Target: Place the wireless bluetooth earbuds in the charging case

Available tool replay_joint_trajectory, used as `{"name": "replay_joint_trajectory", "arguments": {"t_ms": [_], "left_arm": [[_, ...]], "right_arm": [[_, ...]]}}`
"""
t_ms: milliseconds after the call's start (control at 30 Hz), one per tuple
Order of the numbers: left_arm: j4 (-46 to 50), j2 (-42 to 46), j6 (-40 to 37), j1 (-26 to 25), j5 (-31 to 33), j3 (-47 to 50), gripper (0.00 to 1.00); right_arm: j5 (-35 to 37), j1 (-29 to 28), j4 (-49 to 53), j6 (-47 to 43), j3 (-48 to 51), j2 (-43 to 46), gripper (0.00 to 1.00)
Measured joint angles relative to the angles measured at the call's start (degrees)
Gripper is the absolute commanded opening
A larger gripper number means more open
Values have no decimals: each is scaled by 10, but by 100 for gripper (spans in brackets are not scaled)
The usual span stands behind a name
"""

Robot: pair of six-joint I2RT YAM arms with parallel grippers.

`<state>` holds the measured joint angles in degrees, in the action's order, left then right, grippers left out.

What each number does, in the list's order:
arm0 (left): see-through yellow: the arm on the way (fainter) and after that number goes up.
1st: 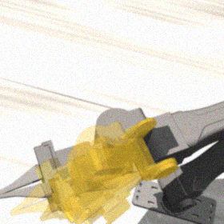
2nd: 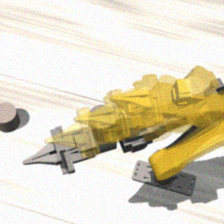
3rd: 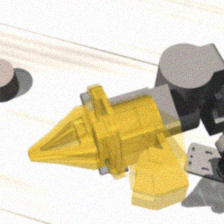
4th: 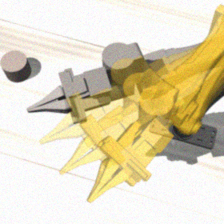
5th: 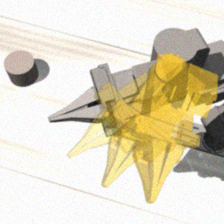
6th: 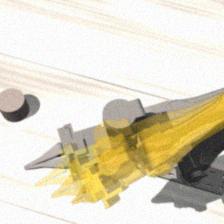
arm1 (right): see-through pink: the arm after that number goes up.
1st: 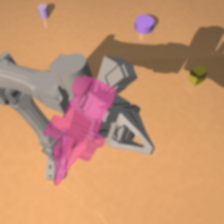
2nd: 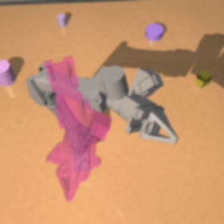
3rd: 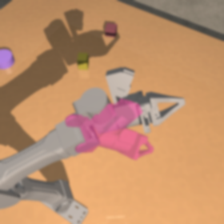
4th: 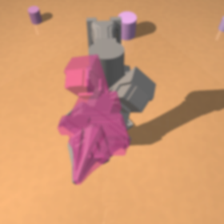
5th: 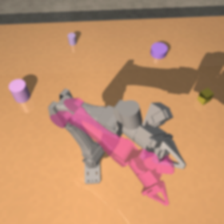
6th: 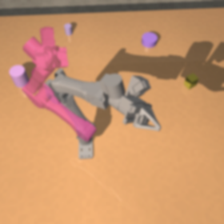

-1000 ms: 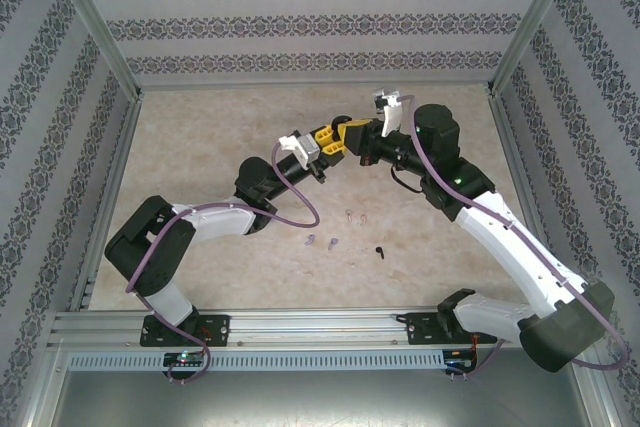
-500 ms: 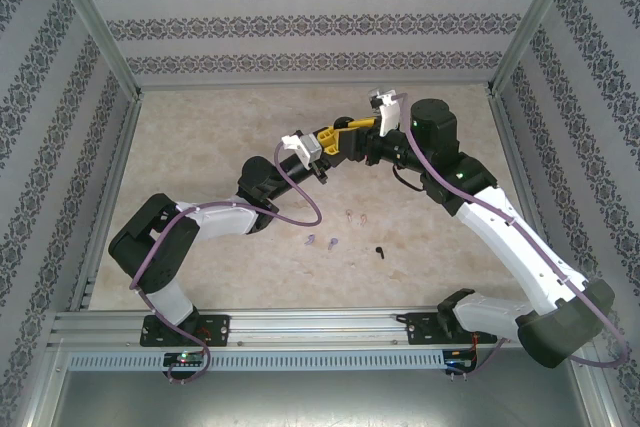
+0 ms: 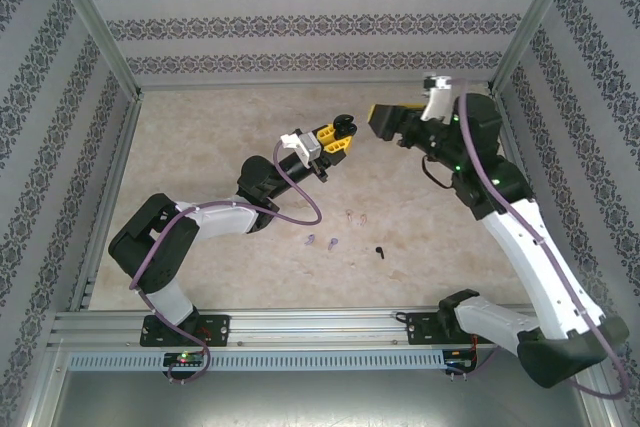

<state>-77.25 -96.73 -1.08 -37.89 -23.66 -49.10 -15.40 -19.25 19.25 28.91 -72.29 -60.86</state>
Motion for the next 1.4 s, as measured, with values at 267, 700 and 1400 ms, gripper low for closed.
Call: {"name": "replay_joint_trajectory", "arguments": {"t_ms": [267, 700, 1400], "left_arm": [[1, 28, -9, 0, 2, 22, 0], [25, 63, -15, 0, -14, 50, 0], [5, -8, 88, 42, -133, 66, 0]], "right_arm": [[62, 40, 112, 53, 92, 54, 72], [71, -20, 197, 52, 188, 86, 68], [33, -127, 181, -63, 9, 23, 60]]}}
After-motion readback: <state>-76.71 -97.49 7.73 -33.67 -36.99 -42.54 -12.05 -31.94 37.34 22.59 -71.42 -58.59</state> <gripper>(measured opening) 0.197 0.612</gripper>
